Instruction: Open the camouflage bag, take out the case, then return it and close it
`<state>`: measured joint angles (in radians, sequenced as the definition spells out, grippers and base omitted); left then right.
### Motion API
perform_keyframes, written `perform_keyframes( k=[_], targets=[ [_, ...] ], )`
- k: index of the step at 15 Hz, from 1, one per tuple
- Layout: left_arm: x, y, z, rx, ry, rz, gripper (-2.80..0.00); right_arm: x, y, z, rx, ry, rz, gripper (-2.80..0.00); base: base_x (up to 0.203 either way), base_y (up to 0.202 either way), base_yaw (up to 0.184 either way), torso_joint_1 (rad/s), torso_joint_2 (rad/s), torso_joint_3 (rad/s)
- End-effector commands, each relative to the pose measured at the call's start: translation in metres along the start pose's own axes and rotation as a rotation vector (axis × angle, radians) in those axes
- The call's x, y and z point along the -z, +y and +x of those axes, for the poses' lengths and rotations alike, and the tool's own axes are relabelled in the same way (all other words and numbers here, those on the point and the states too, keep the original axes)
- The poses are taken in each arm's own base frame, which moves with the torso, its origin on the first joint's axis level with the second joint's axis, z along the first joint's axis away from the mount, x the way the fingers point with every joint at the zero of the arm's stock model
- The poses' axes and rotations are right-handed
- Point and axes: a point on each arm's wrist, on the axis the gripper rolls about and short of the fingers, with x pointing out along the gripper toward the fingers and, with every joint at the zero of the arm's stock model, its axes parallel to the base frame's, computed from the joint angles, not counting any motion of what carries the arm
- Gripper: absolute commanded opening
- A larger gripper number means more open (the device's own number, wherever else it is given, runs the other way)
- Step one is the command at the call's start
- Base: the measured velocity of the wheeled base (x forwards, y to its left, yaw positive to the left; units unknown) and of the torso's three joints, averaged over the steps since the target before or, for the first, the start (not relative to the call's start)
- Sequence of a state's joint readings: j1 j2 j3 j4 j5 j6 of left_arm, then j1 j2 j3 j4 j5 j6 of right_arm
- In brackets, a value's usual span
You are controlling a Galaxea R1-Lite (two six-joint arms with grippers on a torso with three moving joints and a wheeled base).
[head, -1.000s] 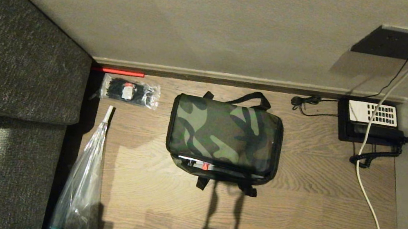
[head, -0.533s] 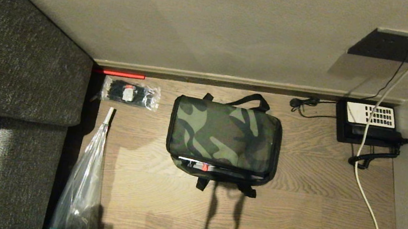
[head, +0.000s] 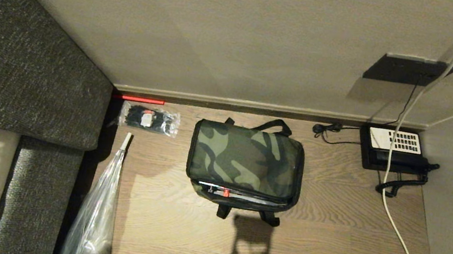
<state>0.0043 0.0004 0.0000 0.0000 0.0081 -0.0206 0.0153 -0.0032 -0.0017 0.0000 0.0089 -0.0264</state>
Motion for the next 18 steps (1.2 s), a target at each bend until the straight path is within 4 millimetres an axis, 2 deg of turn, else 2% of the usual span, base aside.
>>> perform_keyframes(
  k=[1, 18],
  targets=[
    [0.0009, 0.0000, 0.0001, -0.001, 0.001, -0.001, -2.80, 0.0000, 0.0000, 0.0000, 0.000, 0.000, -0.001, -2.80, 0.000, 0.000, 0.000, 0.000, 0.00, 0.205],
    [0.0009, 0.0000, 0.0001, -0.001, 0.001, -0.002, -2.80, 0.0000, 0.0000, 0.0000, 0.000, 0.000, 0.000, -2.80, 0.000, 0.000, 0.000, 0.002, 0.00, 0.205]
  ],
)
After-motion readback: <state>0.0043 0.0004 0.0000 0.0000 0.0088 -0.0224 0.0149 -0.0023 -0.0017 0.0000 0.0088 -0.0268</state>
